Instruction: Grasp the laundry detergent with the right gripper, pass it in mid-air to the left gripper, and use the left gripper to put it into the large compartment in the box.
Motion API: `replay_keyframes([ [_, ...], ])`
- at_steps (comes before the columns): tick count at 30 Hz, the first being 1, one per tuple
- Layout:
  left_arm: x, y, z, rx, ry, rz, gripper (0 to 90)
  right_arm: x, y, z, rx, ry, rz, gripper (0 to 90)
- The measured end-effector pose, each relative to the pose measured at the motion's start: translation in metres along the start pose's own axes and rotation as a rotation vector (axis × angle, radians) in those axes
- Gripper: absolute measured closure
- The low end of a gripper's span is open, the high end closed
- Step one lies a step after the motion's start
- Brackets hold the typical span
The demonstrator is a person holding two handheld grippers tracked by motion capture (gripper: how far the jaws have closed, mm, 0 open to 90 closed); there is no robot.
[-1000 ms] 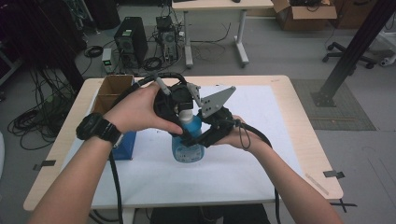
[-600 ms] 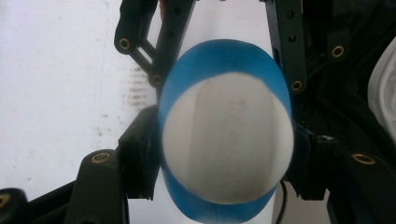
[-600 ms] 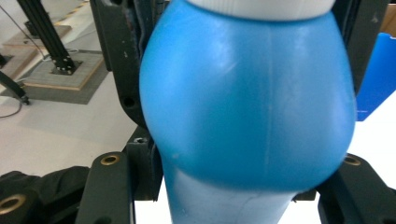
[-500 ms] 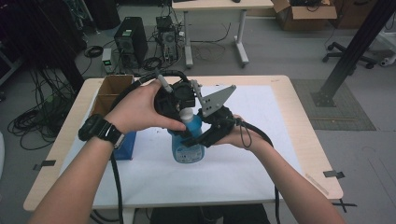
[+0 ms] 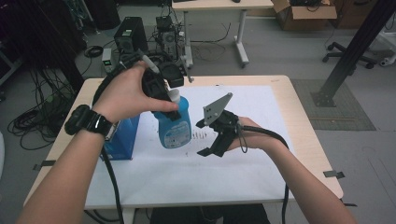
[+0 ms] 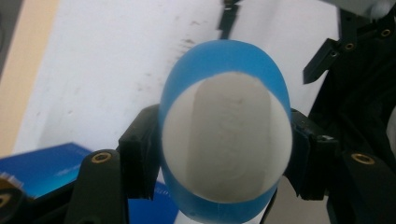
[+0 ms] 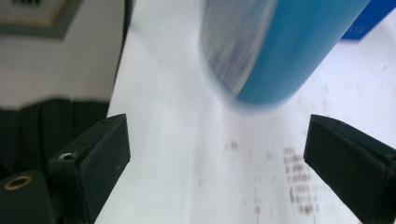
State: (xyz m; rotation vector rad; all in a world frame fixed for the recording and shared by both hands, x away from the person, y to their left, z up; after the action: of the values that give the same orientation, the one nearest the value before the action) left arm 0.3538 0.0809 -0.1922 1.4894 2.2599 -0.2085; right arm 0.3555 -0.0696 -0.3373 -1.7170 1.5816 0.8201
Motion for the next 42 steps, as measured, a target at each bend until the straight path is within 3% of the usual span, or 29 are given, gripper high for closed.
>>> replay_keyframes([
  [4,0.002,0.013,-0.019,-0.064,-0.019,-0.094,38.1,0.012,0.0,-0.003,0.005,0.094,-0.019,6.5],
  [8,0.008,0.028,-0.037,-0.127,-0.025,-0.183,38.1,0.023,-0.002,-0.011,0.006,0.159,-0.003,6.9],
  [15,0.027,0.053,-0.063,-0.236,-0.015,-0.343,38.1,0.04,-0.005,-0.032,0.033,0.202,0.027,7.4],
  [19,0.04,0.066,-0.077,-0.317,-0.031,-0.464,38.1,0.047,-0.006,-0.043,0.049,0.219,0.036,7.6],
  [25,0.063,0.085,-0.094,-0.385,-0.021,-0.648,38.1,0.058,-0.01,-0.058,0.079,0.226,0.063,7.7],
  [31,0.083,0.099,-0.103,-0.447,-0.001,-0.787,38.1,0.066,-0.011,-0.068,0.097,0.243,0.082,7.9],
  [35,0.096,0.107,-0.107,-0.491,-0.002,-0.866,38.1,0.071,-0.012,-0.075,0.105,0.251,0.09,7.9],
  [42,0.11,0.114,-0.103,-0.52,0.0,-0.926,38.1,0.077,-0.013,-0.084,0.118,0.249,0.106,8.1],
])
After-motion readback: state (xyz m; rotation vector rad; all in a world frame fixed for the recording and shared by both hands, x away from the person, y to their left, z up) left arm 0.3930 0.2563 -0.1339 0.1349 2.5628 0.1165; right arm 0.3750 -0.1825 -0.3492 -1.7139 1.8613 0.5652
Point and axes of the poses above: each handheld gripper's, and its own axes: z roughly forward along the jaws, x roughly out of its underside, y roughly to its left, the point moved 4 cm from there along z, roughly forward along the jaws, and after that the axes turned 10 degrees about -y, right-handed, at the moved point
